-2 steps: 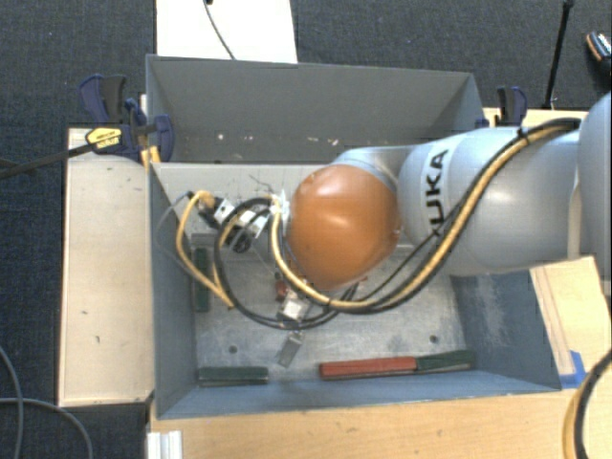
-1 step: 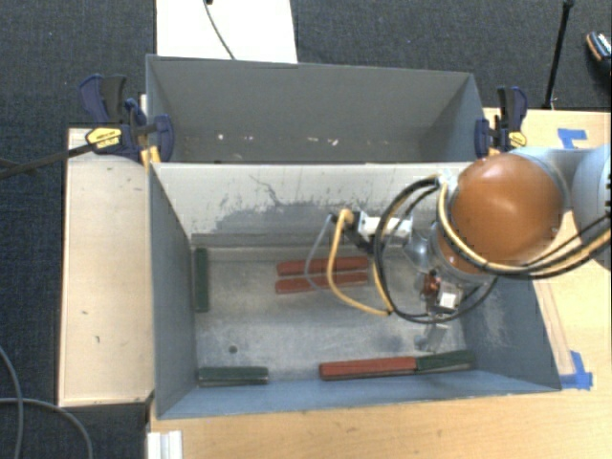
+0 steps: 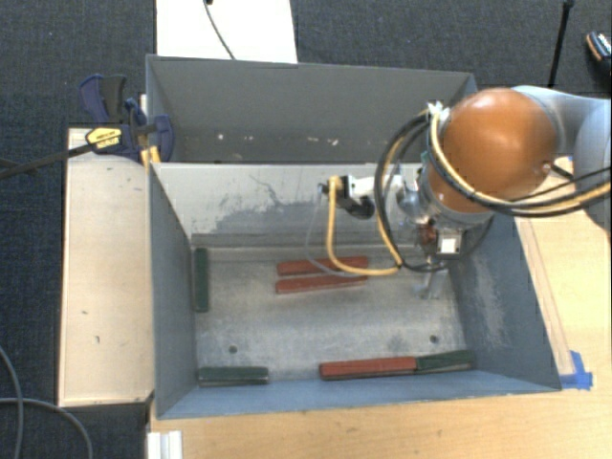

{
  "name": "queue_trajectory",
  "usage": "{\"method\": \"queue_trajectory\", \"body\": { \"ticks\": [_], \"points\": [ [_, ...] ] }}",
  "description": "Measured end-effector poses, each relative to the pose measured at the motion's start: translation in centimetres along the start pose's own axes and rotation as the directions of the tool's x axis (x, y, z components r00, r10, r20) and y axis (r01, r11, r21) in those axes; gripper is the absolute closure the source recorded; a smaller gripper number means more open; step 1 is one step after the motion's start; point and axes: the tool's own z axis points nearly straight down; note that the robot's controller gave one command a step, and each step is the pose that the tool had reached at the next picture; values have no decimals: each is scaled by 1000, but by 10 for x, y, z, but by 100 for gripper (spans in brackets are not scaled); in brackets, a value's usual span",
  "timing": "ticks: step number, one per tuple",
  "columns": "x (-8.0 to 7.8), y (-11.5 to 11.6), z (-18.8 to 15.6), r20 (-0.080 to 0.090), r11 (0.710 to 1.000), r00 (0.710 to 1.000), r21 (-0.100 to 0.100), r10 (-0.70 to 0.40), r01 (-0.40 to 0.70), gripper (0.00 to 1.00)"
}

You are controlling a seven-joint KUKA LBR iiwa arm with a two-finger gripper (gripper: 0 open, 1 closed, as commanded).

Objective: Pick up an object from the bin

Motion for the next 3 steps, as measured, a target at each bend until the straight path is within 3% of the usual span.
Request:
{"method": "queue_trajectory", "body": {
  "ticks": [1, 2, 3],
  "points": [
    [-32, 124, 67, 6, 999, 999, -2, 37, -37, 0],
    [-7, 29, -9, -1, 979, 979, 2, 206, -206, 0],
    [5, -62, 63, 10, 1000, 1000, 1, 12, -12, 0]
  ]
}}
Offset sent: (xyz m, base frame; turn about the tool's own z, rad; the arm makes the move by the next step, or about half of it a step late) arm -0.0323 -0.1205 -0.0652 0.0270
